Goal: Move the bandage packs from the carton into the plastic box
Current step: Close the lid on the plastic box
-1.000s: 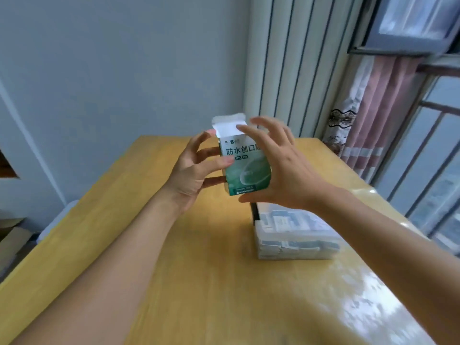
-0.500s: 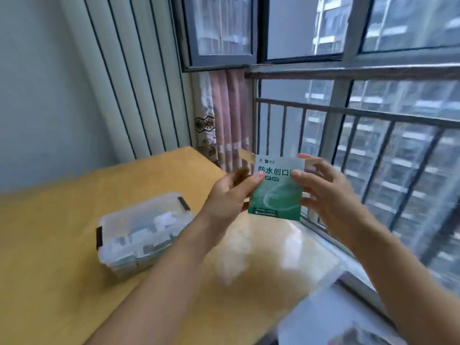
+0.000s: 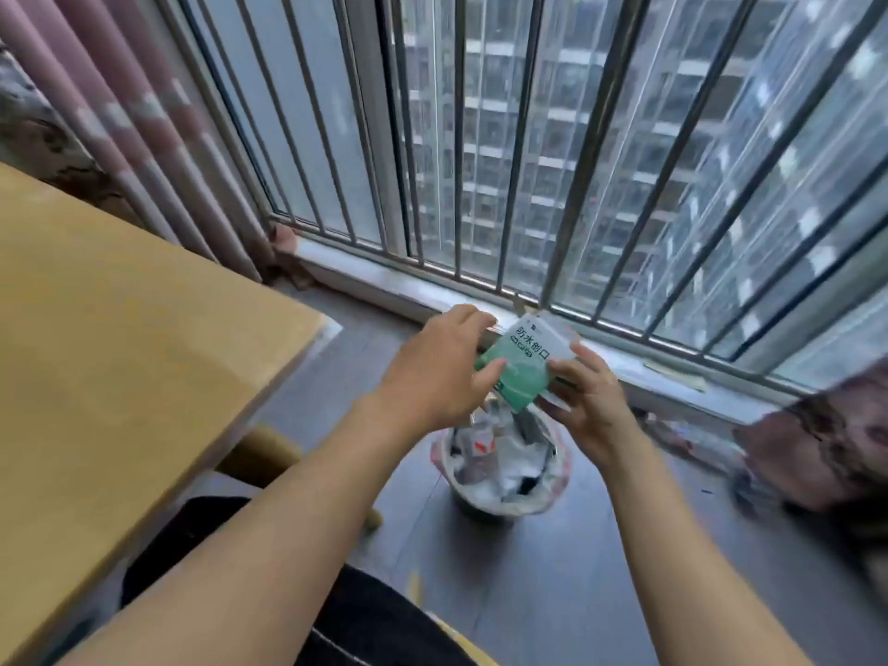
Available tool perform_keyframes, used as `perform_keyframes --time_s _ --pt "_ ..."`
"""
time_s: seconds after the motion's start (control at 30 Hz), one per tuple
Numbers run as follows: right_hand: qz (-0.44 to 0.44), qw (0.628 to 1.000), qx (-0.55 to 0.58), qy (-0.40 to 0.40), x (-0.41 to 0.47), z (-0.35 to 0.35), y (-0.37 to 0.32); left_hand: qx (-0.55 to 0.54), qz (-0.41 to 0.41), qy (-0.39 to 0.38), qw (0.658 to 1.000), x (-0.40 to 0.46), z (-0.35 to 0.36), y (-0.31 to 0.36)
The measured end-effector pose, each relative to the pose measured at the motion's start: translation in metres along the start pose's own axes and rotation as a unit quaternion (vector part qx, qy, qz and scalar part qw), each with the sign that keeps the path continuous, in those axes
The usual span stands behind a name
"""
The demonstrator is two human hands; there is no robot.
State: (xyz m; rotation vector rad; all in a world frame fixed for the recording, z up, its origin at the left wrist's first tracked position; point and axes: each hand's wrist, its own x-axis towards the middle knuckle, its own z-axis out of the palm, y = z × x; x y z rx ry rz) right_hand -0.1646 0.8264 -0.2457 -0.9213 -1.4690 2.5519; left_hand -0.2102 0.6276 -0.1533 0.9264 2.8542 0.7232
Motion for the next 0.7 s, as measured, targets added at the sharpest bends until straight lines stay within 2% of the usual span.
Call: perform_keyframes --time_s 0.13,0.23,0.4,0.47,0.57,0.67,0.7 --pt "0.082 0.995 -0.021 0.045 0.03 -0.045 0.066 -0.019 -0.092 -0.099 0.991 -0.014 0.064 -0.03" --pt "0.137 0.984 -0.076 0.079 0.045 -0.061 0.106 -0.06 -0.158 -0.12 0.978 -0.03 0.089 -0.051" --pt "0.183 0.964 -0.177 0.072 0.075 -0.069 0.137 -0.091 -0.188 -0.13 0.969 -0.043 0.107 -0.074" --pt "0.182 0.94 -0.271 0.102 0.084 -0.07 0.145 -0.094 -0.188 -0.133 0.969 -0.044 0.109 -0.078" --pt "0.18 0.882 -0.398 0.175 0.088 -0.073 0.151 -0.097 -0.178 -0.144 0.969 -0.042 0.111 -0.077" --pt "0.136 0.85 -0.464 0.21 0.085 -0.065 0.152 -0.096 -0.165 -0.145 0.971 -0.038 0.111 -0.073" --pt "0.116 0.842 -0.487 0.199 0.083 -0.058 0.149 -0.099 -0.162 -0.137 0.972 -0.036 0.112 -0.074"
